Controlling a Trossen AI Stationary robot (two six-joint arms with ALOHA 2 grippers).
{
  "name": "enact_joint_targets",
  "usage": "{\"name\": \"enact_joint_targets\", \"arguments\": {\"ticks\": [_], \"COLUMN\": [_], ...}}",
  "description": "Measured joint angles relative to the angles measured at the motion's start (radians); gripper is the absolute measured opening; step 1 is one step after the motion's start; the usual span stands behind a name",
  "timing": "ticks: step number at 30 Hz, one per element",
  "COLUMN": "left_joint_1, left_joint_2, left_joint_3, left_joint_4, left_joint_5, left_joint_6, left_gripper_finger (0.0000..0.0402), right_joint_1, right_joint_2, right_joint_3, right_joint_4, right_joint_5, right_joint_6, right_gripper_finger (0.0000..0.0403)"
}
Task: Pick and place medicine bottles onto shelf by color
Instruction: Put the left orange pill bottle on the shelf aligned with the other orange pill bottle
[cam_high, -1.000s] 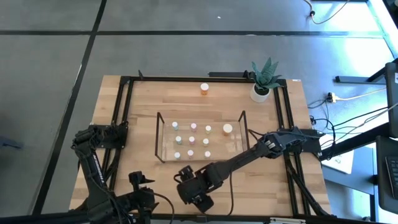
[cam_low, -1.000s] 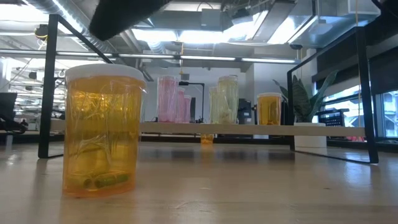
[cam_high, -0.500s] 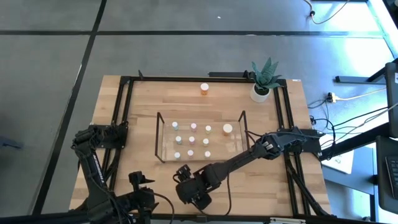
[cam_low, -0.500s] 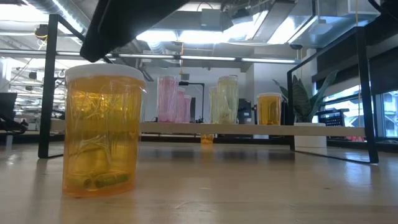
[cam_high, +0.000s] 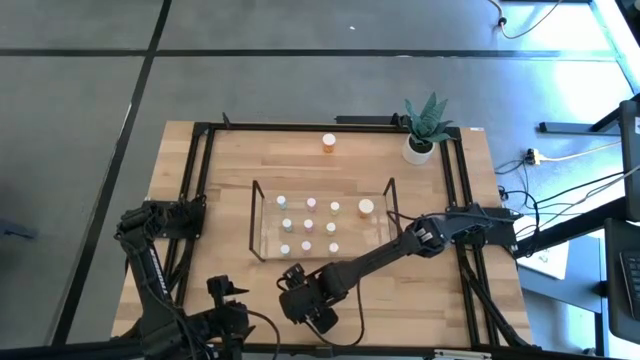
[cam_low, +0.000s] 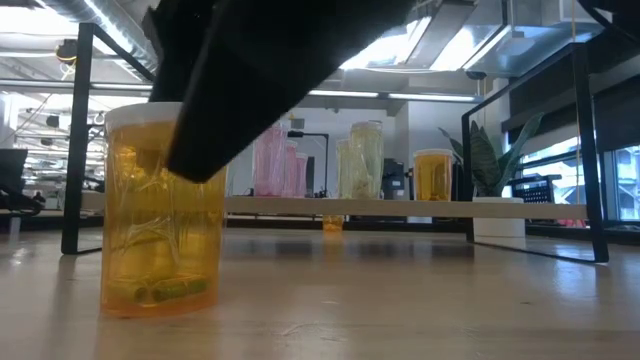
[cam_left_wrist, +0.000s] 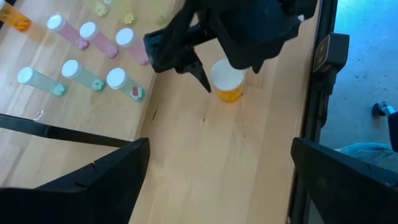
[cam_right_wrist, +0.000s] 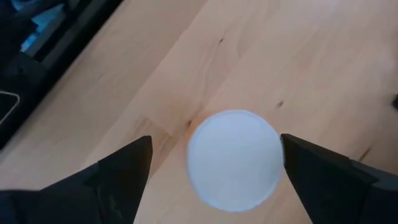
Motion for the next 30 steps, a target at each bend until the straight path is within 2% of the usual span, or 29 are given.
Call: {"name": "enact_joint_targets", "arguments": {"ticks": [10, 25, 30], "left_joint_1": [0.0, 0.0, 0.0], "left_joint_2": [0.0, 0.0, 0.0], "left_joint_3": [0.0, 0.0, 0.0], "left_joint_4": [0.0, 0.0, 0.0], "left_joint_5": [0.0, 0.0, 0.0], "left_joint_6": [0.0, 0.0, 0.0], "left_gripper_finger": [0.0384, 0.0384, 0.0384], "right_joint_1": [0.0, -0.002, -0.001], "right_joint_2": [0.015, 0.019, 0.019], "right_joint_3": [0.0, 0.0, 0.0], "right_joint_4": [0.001, 0.0, -0.001], "right_joint_5": [0.0, 0.001, 0.001], "right_joint_6": [0.002, 0.029, 0.032], "right_gripper_finger": [0.0346, 0.023, 0.0204]}}
